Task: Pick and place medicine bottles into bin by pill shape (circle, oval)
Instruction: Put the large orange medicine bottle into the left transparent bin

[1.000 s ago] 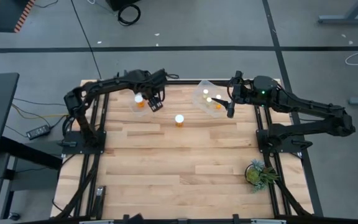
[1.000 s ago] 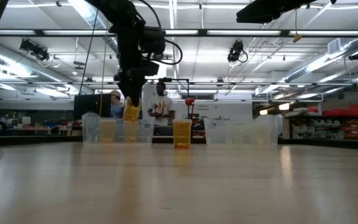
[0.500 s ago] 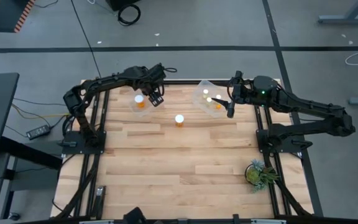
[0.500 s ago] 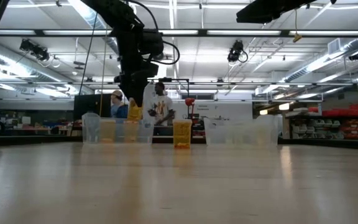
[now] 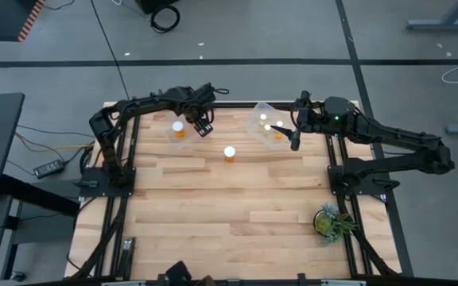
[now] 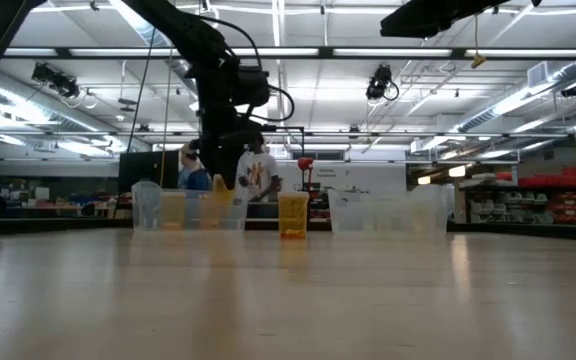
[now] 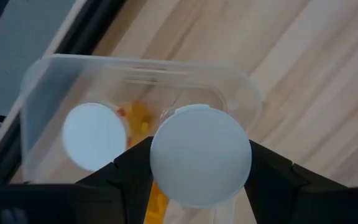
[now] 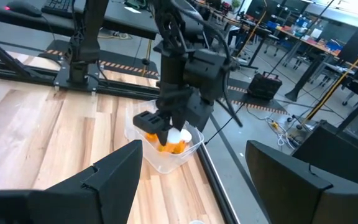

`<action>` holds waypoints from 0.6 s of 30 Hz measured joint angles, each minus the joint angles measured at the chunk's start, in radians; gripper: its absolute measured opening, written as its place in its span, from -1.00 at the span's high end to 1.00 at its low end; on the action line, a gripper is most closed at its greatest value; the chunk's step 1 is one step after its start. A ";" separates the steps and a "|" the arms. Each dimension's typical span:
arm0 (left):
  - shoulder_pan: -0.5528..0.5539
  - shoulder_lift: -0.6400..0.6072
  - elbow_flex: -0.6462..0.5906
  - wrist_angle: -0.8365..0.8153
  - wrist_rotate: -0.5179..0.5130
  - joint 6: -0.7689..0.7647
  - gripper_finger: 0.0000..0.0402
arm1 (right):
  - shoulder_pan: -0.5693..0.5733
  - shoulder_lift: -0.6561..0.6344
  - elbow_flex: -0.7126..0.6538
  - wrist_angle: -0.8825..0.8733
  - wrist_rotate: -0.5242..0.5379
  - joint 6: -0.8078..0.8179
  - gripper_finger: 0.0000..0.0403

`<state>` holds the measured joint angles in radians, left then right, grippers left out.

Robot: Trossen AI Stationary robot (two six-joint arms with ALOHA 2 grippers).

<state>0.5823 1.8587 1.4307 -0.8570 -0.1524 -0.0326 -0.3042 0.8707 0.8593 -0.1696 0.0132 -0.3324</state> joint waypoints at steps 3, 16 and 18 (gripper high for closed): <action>0.003 0.017 0.000 0.000 0.003 0.001 -0.07 | 0.000 0.000 0.000 -0.001 0.000 0.002 -0.46; 0.012 0.042 0.000 0.014 0.013 -0.039 -0.08 | 0.000 0.000 0.000 -0.001 0.000 0.004 -0.46; 0.012 0.056 0.000 0.013 0.013 -0.041 -0.08 | 0.000 0.000 0.000 -0.001 0.000 0.006 -0.46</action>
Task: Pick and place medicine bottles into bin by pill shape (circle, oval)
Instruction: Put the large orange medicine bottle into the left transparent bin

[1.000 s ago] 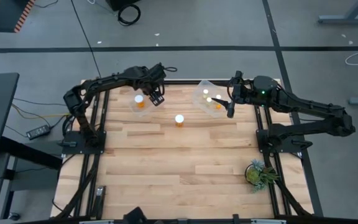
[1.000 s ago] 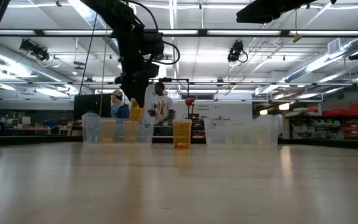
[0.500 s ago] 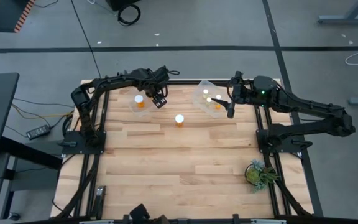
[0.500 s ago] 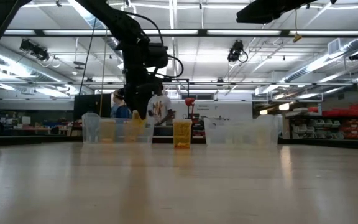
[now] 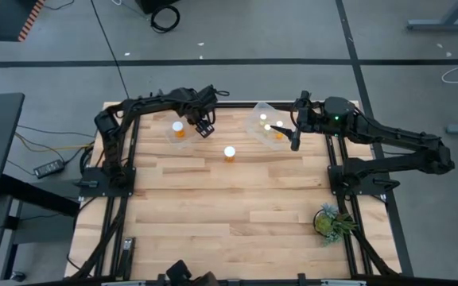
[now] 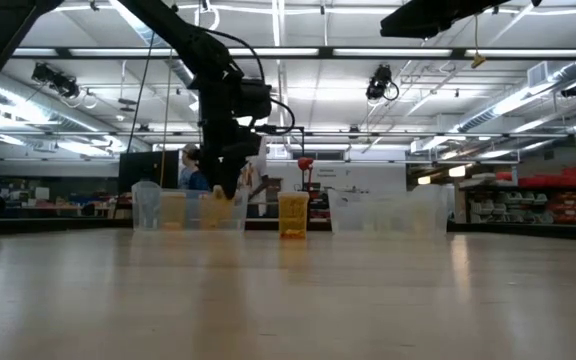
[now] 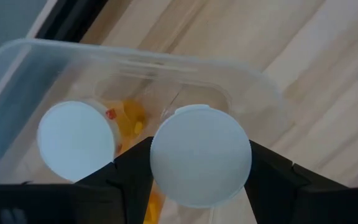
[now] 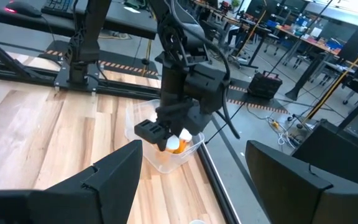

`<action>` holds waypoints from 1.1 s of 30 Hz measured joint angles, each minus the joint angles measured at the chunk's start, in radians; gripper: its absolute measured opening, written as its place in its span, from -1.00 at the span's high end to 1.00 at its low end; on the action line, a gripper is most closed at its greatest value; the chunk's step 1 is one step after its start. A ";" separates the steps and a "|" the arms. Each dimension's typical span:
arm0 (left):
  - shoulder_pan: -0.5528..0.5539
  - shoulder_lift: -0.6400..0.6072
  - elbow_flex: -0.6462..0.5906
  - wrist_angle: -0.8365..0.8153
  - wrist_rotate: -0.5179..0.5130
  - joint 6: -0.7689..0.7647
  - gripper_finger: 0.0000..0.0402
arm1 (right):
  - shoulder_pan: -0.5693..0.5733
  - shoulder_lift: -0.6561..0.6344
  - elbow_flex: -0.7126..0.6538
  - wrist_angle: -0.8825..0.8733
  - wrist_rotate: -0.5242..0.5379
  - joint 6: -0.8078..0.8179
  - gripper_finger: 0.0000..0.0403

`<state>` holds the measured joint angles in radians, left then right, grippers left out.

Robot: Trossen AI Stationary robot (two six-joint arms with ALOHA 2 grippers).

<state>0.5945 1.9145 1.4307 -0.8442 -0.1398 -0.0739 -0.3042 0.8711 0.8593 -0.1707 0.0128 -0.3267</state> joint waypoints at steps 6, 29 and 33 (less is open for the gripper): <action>0.002 0.016 0.000 0.003 -0.001 -0.008 -0.11 | 0.000 0.000 0.000 0.000 -0.007 0.001 -0.46; 0.004 -0.004 0.000 0.003 -0.013 0.016 -0.31 | 0.000 0.000 0.000 0.000 -0.007 0.001 -0.46; 0.005 -0.045 0.002 0.004 -0.024 0.018 -0.31 | 0.000 0.000 0.000 0.000 -0.007 0.001 -0.46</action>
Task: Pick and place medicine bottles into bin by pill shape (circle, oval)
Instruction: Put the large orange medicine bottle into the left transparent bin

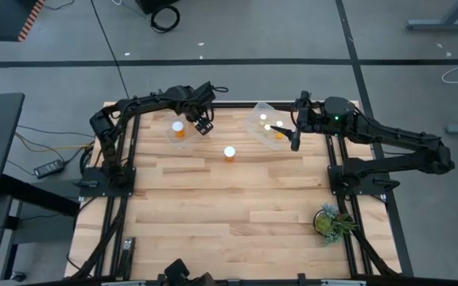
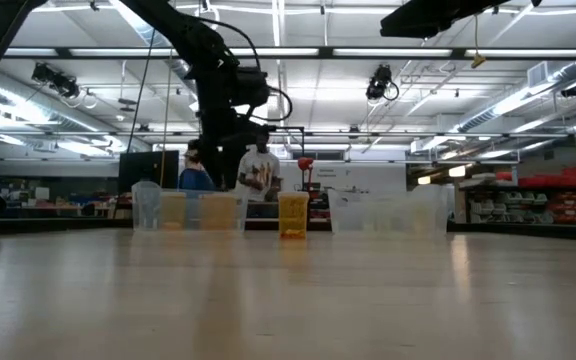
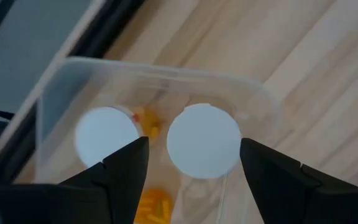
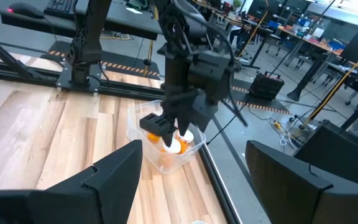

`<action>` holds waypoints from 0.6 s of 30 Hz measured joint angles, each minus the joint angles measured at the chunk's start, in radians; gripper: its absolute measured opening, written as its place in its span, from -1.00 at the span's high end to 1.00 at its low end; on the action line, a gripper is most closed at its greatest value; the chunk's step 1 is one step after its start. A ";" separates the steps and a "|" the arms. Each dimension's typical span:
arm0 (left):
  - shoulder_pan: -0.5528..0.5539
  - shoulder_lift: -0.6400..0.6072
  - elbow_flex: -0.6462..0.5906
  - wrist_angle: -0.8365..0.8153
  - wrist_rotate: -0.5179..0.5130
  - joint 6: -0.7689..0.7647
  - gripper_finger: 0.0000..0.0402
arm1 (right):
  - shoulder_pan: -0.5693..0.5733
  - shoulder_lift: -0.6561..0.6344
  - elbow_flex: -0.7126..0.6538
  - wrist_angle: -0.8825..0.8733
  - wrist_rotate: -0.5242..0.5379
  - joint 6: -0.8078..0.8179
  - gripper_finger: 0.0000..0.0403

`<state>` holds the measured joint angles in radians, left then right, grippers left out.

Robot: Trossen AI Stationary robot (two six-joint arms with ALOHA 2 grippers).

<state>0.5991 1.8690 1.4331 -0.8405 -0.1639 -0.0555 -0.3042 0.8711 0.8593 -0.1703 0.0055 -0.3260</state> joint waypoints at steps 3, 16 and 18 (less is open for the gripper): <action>0.000 -0.032 0.001 0.001 0.000 0.005 -0.31 | 0.000 0.000 0.000 0.000 0.000 0.000 -0.46; -0.133 -0.118 0.001 0.068 0.128 0.105 -0.29 | 0.000 0.000 0.000 0.002 0.000 0.000 -0.46; -0.159 -0.112 0.001 0.102 0.124 0.093 -0.28 | 0.000 0.000 0.000 0.002 0.000 0.000 -0.46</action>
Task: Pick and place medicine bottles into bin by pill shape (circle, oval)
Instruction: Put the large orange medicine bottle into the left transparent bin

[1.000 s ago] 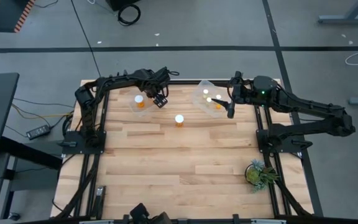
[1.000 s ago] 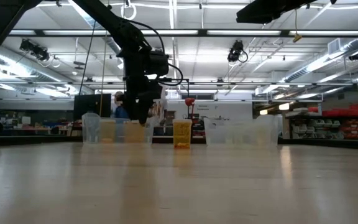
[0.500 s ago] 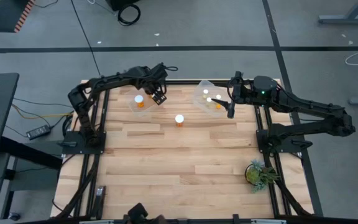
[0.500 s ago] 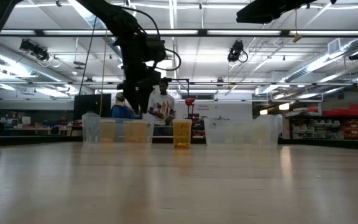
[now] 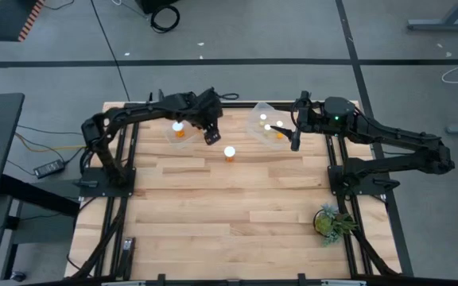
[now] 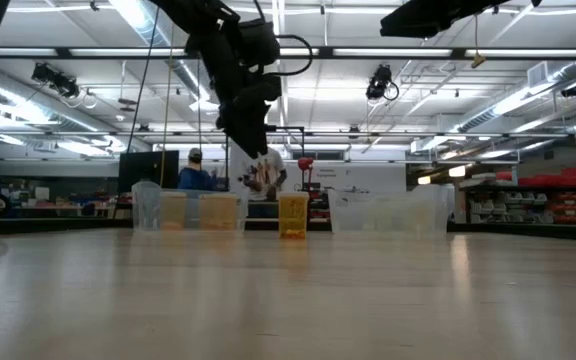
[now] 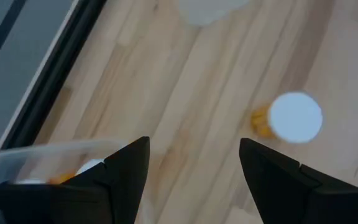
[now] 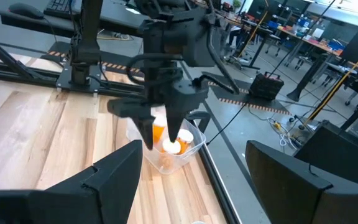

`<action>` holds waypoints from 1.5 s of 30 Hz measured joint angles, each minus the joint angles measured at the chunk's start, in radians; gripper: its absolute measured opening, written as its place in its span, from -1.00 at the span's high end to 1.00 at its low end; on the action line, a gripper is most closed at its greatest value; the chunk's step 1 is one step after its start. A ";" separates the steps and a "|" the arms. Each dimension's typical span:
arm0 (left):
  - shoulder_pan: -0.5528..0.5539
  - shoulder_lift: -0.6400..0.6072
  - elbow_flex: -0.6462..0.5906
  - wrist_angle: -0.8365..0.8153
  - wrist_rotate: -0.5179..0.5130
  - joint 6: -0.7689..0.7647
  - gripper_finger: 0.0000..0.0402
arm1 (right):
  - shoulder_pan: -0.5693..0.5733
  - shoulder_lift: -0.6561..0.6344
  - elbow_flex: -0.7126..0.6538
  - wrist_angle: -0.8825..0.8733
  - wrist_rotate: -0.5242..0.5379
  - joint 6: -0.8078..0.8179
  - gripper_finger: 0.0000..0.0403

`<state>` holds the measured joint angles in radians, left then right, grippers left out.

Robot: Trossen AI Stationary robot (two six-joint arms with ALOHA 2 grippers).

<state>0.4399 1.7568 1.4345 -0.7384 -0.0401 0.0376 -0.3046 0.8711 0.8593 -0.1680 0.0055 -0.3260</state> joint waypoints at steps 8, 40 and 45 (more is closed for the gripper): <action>-0.085 0.011 -0.002 -0.014 0.004 -0.027 -0.41 | 0.000 0.000 0.000 0.000 0.000 0.000 -0.46; -0.173 0.243 -0.002 0.239 0.030 -0.025 -0.75 | 0.007 0.000 0.000 0.001 -0.007 0.005 -0.46; -0.173 0.259 -0.003 0.222 0.031 -0.017 -0.73 | 0.007 0.000 0.000 0.001 -0.007 0.005 -0.46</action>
<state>0.2668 2.0159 1.4311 -0.5162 -0.0093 0.0211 -0.2977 0.8707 0.8593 -0.1675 -0.0013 -0.3214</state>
